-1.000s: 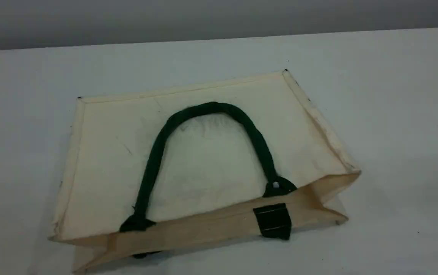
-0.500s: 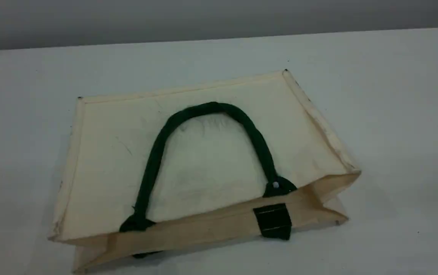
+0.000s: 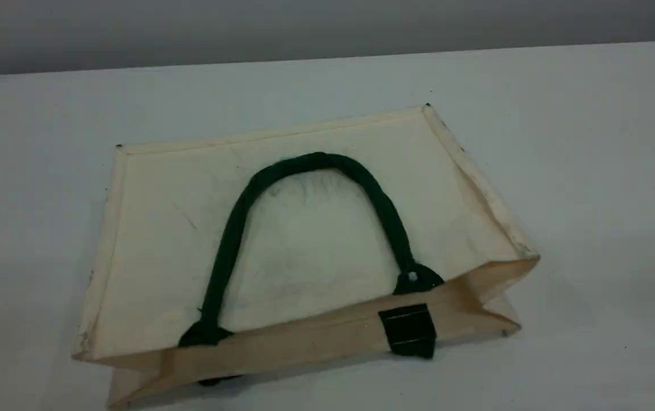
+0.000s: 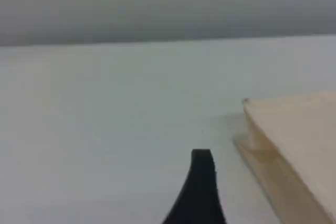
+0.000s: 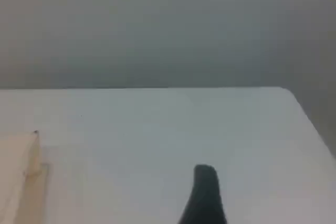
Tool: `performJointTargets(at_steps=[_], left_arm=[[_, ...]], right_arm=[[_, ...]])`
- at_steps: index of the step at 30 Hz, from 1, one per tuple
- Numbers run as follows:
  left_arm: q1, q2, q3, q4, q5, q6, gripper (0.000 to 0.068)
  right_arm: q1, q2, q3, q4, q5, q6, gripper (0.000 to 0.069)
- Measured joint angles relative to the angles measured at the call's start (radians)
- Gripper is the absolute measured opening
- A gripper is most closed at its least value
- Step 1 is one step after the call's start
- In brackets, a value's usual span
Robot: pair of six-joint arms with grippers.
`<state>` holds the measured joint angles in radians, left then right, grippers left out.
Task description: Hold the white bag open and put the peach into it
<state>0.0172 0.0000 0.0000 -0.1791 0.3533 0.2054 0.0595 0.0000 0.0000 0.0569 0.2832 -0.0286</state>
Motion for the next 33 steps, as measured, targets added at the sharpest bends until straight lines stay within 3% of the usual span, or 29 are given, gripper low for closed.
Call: performJointTargets(at_steps=[11,13,20,24,27,33], left_arm=[[0.0,0.0,0.0,-0.002,-0.009,-0.012,0.0581],[-0.001,0.0,0.0,0.028,-0.009,-0.033,0.0581],[-0.001,0.0,0.0,0.282,-0.009,-0.32,0.0581],[-0.001,0.0,0.0,0.334,-0.009,-0.424,0.0581],[-0.001,0.0,0.0,0.295,-0.009,-0.423,0.0581],[-0.001,0.0,0.0,0.228,-0.009,-0.266,0.0581]], right_arm=[[0.0,0.0,0.0,0.0,0.006,0.0,0.0513],[0.0,0.0,0.0,0.0,0.006,0.0,0.0513],[0.0,0.0,0.0,0.0,0.006,0.0,0.0513],[0.0,0.0,0.0,0.0,0.006,0.0,0.0513],[0.0,0.0,0.0,0.0,0.006,0.0,0.0513],[0.0,0.0,0.0,0.0,0.006,0.0,0.0513]])
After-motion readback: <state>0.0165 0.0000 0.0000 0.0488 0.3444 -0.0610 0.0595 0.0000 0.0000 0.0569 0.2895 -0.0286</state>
